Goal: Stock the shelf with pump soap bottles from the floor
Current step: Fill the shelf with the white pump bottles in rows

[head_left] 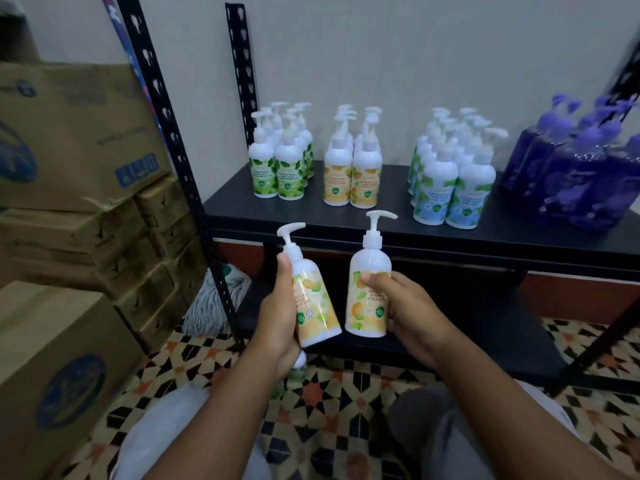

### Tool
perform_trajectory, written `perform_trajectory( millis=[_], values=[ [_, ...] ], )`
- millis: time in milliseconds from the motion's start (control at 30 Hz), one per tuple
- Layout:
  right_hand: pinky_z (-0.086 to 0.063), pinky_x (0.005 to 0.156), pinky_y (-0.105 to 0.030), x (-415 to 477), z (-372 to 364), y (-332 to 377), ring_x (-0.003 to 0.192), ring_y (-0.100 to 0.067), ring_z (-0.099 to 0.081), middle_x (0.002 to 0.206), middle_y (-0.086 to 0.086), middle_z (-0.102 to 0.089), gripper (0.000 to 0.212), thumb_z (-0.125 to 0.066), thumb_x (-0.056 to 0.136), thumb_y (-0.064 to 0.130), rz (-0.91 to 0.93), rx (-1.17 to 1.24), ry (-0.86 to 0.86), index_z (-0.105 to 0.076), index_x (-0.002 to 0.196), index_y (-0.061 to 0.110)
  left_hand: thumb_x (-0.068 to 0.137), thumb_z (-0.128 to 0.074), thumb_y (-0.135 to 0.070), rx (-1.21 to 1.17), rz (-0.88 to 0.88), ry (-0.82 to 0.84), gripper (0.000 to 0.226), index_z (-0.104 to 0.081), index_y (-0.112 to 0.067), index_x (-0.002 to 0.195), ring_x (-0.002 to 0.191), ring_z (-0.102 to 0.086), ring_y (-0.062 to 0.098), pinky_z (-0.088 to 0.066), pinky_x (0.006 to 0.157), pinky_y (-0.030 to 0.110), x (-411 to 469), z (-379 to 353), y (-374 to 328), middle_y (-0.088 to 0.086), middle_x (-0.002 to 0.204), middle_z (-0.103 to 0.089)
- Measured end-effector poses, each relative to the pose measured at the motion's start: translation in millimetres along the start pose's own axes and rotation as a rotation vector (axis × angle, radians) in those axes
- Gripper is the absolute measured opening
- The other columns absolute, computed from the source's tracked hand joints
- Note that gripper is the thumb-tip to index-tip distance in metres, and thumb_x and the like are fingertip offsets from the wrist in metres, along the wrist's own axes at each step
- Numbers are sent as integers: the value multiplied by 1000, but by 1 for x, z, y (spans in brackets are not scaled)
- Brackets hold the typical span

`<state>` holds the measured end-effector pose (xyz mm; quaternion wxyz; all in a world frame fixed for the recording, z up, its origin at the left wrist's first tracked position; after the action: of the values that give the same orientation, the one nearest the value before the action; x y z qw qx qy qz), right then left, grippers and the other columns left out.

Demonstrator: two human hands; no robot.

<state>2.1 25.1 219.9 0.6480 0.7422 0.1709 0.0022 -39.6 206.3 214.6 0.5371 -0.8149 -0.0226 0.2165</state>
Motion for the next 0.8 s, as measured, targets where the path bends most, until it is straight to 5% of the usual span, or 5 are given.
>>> perform_trajectory(
  millis=[167,267,467,633,800],
  values=[
    [-61,87,-50,3,3,2,101,-28,-74,113,-12,-75,48,-70,91,44,-15,124,-43,-63,125,11,68,-49,-81,-64,43,82,86,-67,-15,119,97,-75,40,-55,92,64,2,-10,0,18,104,-77],
    [-60,80,-44,3,9,2,103,-24,-73,115,-7,-74,42,-65,93,49,-49,187,-54,-64,125,20,72,-48,-80,-34,95,167,90,-65,-7,123,89,-75,35,-61,79,51,-1,-15,0,17,100,-74],
    [-57,79,-43,1,10,0,94,-28,-68,107,-14,-68,32,-66,90,19,-22,186,-45,-62,120,8,96,-62,-4,159,63,269,42,-46,-6,135,63,-61,19,-43,36,19,-13,-17,4,26,118,-61],
    [-60,87,-43,-1,10,-3,98,-23,-74,112,-8,-74,65,-81,65,28,97,-53,-91,-58,125,18,69,-84,-27,184,-101,220,68,-58,-11,130,90,-76,22,-58,66,29,-7,-17,5,12,110,-75],
    [-61,82,-36,-6,7,0,96,-14,-74,114,-1,-72,60,-85,79,18,162,-87,-127,-54,130,24,72,-79,-37,142,-115,224,62,-61,-16,127,99,-75,30,-59,75,41,-11,-19,8,10,111,-76]
  ],
)
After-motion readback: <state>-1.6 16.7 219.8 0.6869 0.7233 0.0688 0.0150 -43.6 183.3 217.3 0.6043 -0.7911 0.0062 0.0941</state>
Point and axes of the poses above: each hand's wrist, its own x-axis towards the middle knuckle, its own z-axis out of the back of the hand, y = z × x, the point moved 3 cm from there along x, towards the middle knuckle
